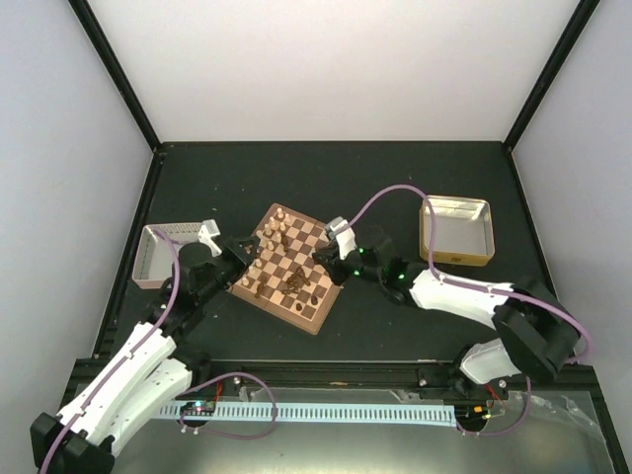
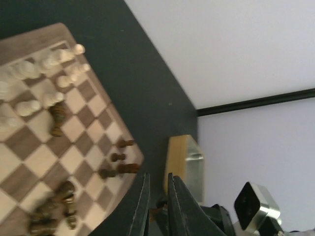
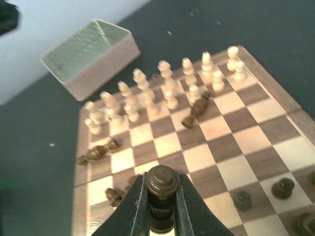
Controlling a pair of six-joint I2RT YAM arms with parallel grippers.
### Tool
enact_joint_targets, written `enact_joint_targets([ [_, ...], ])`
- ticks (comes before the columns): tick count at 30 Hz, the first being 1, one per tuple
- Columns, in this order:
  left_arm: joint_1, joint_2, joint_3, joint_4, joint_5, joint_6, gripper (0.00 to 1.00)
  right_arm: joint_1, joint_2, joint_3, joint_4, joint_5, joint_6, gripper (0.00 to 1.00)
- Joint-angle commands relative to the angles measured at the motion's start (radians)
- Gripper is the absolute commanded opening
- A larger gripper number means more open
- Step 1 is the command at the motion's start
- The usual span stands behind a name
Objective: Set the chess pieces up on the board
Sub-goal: Place the chess piece on the chessboard.
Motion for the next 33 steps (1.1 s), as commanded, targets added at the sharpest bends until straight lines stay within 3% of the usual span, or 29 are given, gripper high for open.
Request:
enact_joint_targets([
  [1, 0.007, 0.026, 0.042, -0.109, -0.043, 0.164, 0.02, 0.032, 0.071, -0.035, 0.121, 0.206, -0.039, 0.07],
  [10, 0.014, 0.057, 0.043, -0.108, -0.027, 0.183, 0.02, 0.06, 0.141, -0.127, 0.212, 0.303, -0.019, 0.08],
  [20, 0.02, 0.062, 0.046, -0.108, -0.022, 0.19, 0.01, 0.087, 0.199, -0.155, 0.23, 0.308, -0.016, 0.19],
  [26, 0.026, 0.064, 0.06, -0.113, -0.022, 0.207, 0.02, 0.086, 0.115, -0.121, 0.09, 0.334, 0.064, 0.5],
  [33, 0.033, 0.065, 0.087, -0.128, -0.027, 0.259, 0.02, 0.061, -0.006, 0.034, -0.284, 0.339, 0.158, 0.6],
])
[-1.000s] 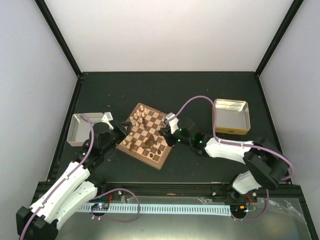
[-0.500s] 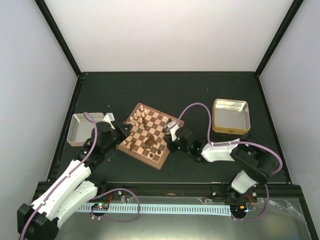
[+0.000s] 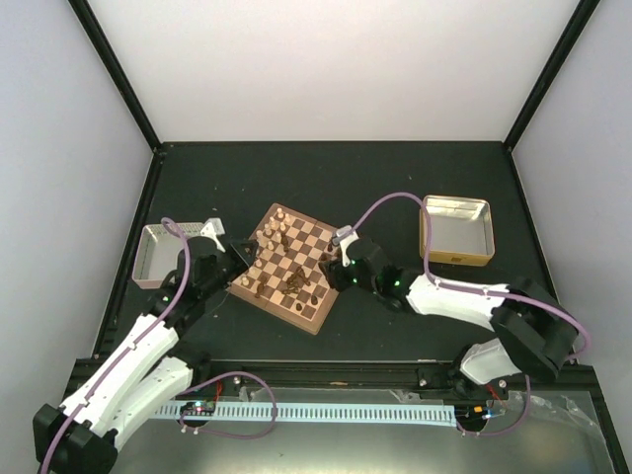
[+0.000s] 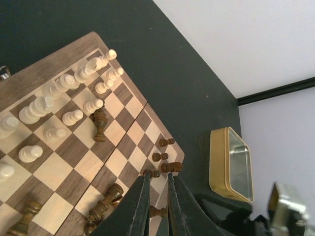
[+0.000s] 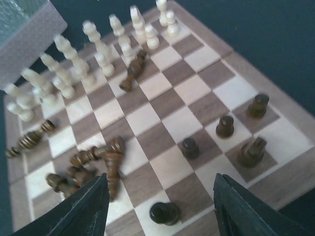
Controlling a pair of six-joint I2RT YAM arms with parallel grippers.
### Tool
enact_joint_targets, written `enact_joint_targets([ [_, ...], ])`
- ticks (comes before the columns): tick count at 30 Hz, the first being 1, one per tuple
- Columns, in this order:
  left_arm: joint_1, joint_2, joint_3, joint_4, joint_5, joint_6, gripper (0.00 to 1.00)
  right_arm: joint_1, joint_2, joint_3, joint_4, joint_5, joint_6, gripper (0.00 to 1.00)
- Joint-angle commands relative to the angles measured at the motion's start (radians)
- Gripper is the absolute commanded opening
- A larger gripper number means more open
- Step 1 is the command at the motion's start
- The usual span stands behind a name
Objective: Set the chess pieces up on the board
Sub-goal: Place the chess piece on the chessboard, then adjust the chess piece on the chessboard.
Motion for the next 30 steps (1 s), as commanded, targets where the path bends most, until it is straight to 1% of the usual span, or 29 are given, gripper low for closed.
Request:
enact_joint_targets([
  [1, 0.012, 0.001, 0.062, -0.019, -0.01, 0.07, 0.02, -0.019, -0.061, 0.131, -0.267, -0.011, 0.07, 0.6],
  [4, 0.012, 0.009, 0.078, -0.035, -0.015, 0.12, 0.02, -0.025, -0.028, 0.233, -0.463, -0.033, 0.101, 0.6],
  [7, 0.012, 0.013, 0.09, -0.05, -0.013, 0.178, 0.02, -0.028, 0.008, 0.319, -0.645, -0.033, 0.167, 0.59],
  [9, 0.012, 0.017, 0.093, -0.056, -0.013, 0.21, 0.01, -0.031, 0.028, 0.354, -0.731, -0.071, 0.183, 0.57],
  [12, 0.012, 0.026, 0.097, -0.067, -0.012, 0.241, 0.02, -0.032, 0.051, 0.392, -0.808, -0.121, 0.172, 0.54],
  [14, 0.012, 0.033, 0.097, -0.069, -0.009, 0.246, 0.02, -0.031, 0.068, 0.414, -0.837, -0.134, 0.158, 0.5],
  [19, 0.013, 0.052, 0.096, -0.061, 0.015, 0.245, 0.01, -0.031, 0.119, 0.466, -0.849, -0.156, 0.122, 0.41],
  [27, 0.012, 0.067, 0.097, -0.065, 0.038, 0.243, 0.01, -0.031, 0.193, 0.535, -0.847, -0.146, 0.099, 0.41],
  [30, 0.012, 0.072, 0.098, -0.065, 0.04, 0.243, 0.01, -0.03, 0.224, 0.562, -0.854, -0.129, 0.096, 0.39],
])
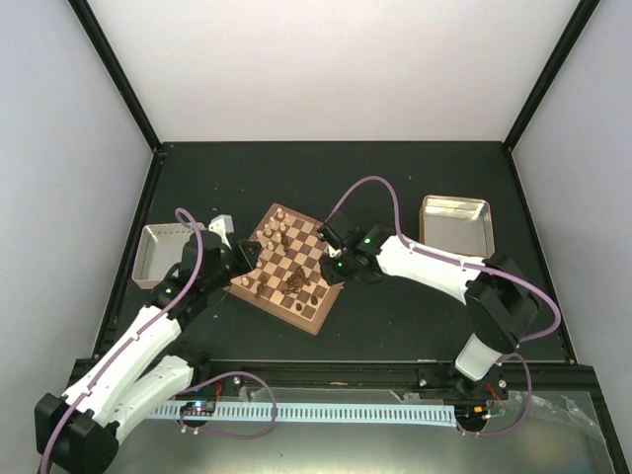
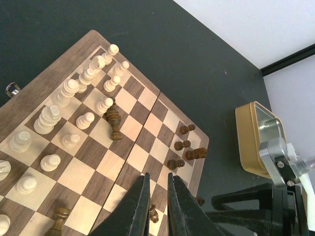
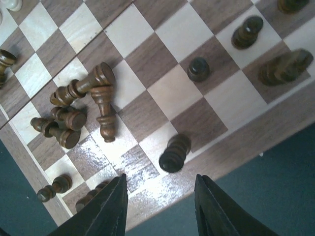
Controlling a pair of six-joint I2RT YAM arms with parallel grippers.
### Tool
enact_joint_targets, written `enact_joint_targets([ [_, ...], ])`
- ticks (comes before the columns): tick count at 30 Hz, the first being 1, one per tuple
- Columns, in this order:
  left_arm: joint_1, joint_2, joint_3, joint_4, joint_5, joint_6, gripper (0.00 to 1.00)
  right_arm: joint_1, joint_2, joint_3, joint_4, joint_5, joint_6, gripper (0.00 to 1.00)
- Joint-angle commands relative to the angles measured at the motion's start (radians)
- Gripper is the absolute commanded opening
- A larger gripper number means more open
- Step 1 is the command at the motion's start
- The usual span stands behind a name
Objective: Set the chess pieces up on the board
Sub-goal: Adjust the chess piece on the chessboard.
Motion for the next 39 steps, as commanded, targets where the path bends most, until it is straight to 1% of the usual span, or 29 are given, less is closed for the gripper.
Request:
enact_joint_targets([
  [1, 0.008, 0.007, 0.046, -0.011, 0.018, 0.021, 0.02, -0.003, 0.043, 0.057, -0.022, 0.021, -0.02, 0.37],
  [6, 0.008, 0.009, 0.046, -0.013, 0.02, 0.021, 0.02, -0.003, 0.064, 0.058, -0.013, 0.026, -0.031, 0.29],
  [10, 0.008, 0.013, 0.047, -0.013, 0.023, 0.019, 0.02, -0.004, 0.08, 0.059, -0.019, 0.038, -0.034, 0.27],
  [16, 0.008, 0.015, 0.052, -0.014, 0.025, 0.021, 0.02, -0.003, 0.08, 0.051, -0.006, 0.047, -0.04, 0.18],
  [22, 0.008, 0.015, 0.061, -0.028, 0.023, 0.027, 0.02, -0.002, 0.061, 0.041, 0.009, 0.044, -0.055, 0.14],
  [30, 0.008, 0.023, 0.069, -0.031, 0.026, 0.028, 0.02, 0.005, 0.031, 0.028, 0.019, 0.023, -0.07, 0.13],
  [39, 0.008, 0.028, 0.071, -0.033, 0.035, 0.026, 0.01, 0.029, 0.023, 0.015, 0.012, 0.095, -0.071, 0.12],
])
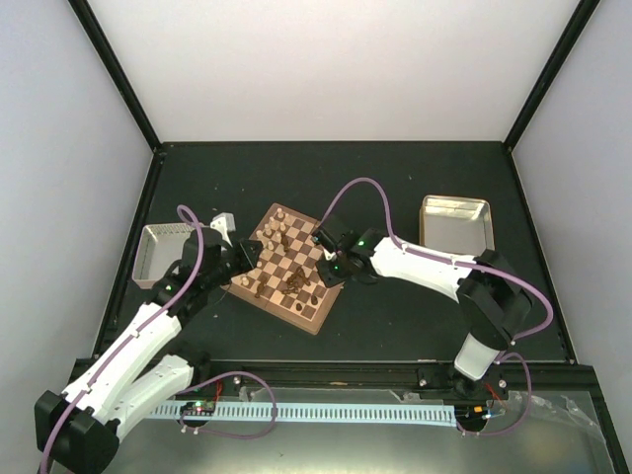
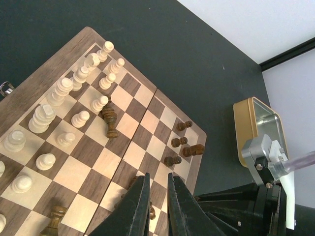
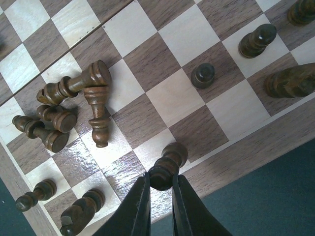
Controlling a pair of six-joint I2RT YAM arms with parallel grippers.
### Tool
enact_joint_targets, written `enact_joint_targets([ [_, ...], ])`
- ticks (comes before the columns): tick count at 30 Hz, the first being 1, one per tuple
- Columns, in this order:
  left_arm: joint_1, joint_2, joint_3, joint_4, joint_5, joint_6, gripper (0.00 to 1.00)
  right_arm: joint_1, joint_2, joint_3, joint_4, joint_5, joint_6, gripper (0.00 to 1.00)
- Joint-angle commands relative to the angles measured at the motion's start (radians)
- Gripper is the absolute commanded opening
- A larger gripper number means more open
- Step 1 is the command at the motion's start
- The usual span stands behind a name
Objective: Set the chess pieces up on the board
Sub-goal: Adjust the chess piece on the chessboard.
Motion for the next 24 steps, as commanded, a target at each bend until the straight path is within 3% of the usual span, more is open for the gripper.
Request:
enact_joint_targets([
  [1, 0.008, 0.008, 0.044, -0.011, 0.015, 0.016, 0.02, 0.01, -0.028, -0.009, 0.0, 0.043, -0.009, 0.12],
  [24, 0.008, 0.016, 0.046, -0.01, 0.021, 0.016, 0.02, 0.047, -0.052, -0.039, -0.008, 0.027, -0.007, 0.12],
])
